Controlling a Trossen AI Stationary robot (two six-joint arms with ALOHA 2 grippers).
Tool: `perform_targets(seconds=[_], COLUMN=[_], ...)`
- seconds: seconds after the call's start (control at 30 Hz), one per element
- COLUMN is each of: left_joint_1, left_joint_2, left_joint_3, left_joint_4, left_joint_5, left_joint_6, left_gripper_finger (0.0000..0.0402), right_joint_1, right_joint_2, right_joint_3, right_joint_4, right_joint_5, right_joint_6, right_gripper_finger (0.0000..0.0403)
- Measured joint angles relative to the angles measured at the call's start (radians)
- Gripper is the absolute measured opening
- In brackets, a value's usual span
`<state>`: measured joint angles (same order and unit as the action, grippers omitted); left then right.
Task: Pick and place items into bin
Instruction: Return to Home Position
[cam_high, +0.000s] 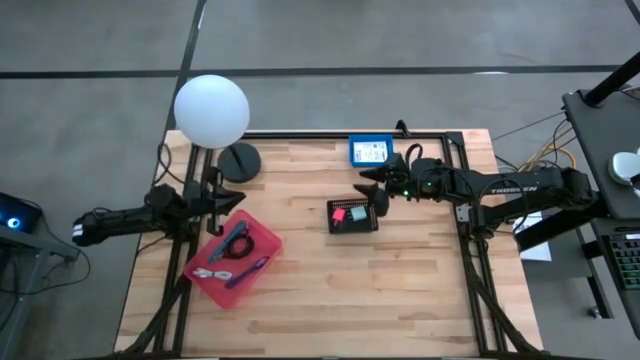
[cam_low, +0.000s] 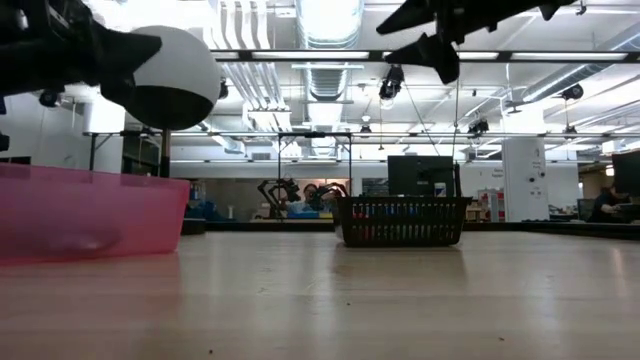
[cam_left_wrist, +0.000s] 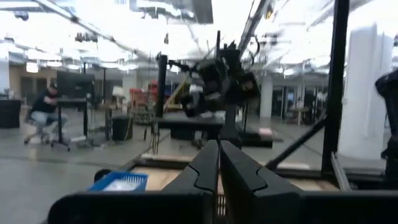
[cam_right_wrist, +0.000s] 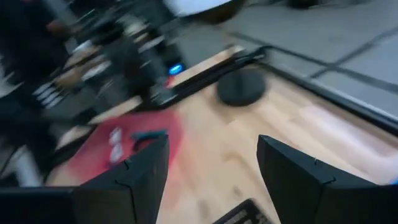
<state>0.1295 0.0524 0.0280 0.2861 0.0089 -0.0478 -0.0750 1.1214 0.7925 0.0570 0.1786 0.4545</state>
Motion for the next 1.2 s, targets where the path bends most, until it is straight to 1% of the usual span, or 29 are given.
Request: perform_targets(seconds=[0.03,0.1,0.17,0.23,0.37,0.4,0.43,0.5,0.6,0.77,0.9,1.0,1.1,1.13,1.2], left_joint_1=[0.000,0.000,0.000,0.000,0.000,0.000,0.000,0.000,0.000,0.000,0.000,0.000,0.000,0.000,0.000], left_joint_2=[-0.002,-0.018,-0.024,-0.023,-0.015,-0.011,-0.011,-0.009,-0.009,-0.012,-0.012,-0.016,-0.019,-0.020,-0.019], left_joint_3=[0.000,0.003,0.002,0.002,0.008,0.008,0.007,0.007,0.007,0.007,0.007,0.007,0.007,0.005,-0.003], left_joint_4=[0.000,0.002,-0.009,-0.009,-0.005,-0.006,-0.009,-0.006,-0.013,-0.014,-0.018,-0.057,-0.116,-0.128,-0.130], left_joint_5=[0.000,0.000,0.000,0.000,0.021,0.027,0.027,0.026,0.024,0.023,0.023,0.023,0.023,0.023,0.022], left_joint_6=[0.000,0.001,0.002,0.002,0.001,0.001,0.001,0.001,0.002,0.001,0.001,-0.003,-0.061,-0.077,-0.078], left_gripper_finger=[0.0000,0.0000,0.0000,0.0000,0.0000,0.0000,0.0000,0.0000,0.0000,0.0000,0.0000,0.0000,0.0000,0.0000,0.0000], right_joint_1=[0.001,0.011,0.023,0.036,0.072,0.082,0.092,0.107,0.119,0.119,0.119,0.119,0.118,0.118,0.119], right_joint_2=[-0.003,-0.012,-0.029,-0.057,-0.146,-0.173,-0.204,-0.273,-0.390,-0.596,-0.750,-0.862,-0.969,-1.000,-1.047], right_joint_3=[0.000,0.000,0.000,0.000,-0.020,-0.030,-0.048,-0.100,-0.221,-0.462,-0.612,-0.698,-0.783,-0.784,-0.784], right_joint_4=[-0.003,-0.002,-0.001,-0.002,-0.001,0.006,0.006,0.006,0.033,0.208,0.317,0.323,0.321,0.275,0.221], right_joint_5=[-0.044,-0.098,-0.132,-0.170,-0.212,-0.216,-0.218,-0.216,-0.216,-0.203,-0.202,-0.193,-0.106,-0.073,-0.039], right_joint_6=[-0.020,-0.060,-0.095,-0.133,-0.220,-0.243,-0.254,-0.265,-0.235,-0.224,-0.251,-0.232,-0.202,-0.208,-0.235], right_gripper_finger=[0.0224,0.0210,0.0183,0.0145,0.0045,0.0026,0.0020,0.0015,0.0010,0.0009,0.0009,0.0008,0.0009,0.0008,0.0008])
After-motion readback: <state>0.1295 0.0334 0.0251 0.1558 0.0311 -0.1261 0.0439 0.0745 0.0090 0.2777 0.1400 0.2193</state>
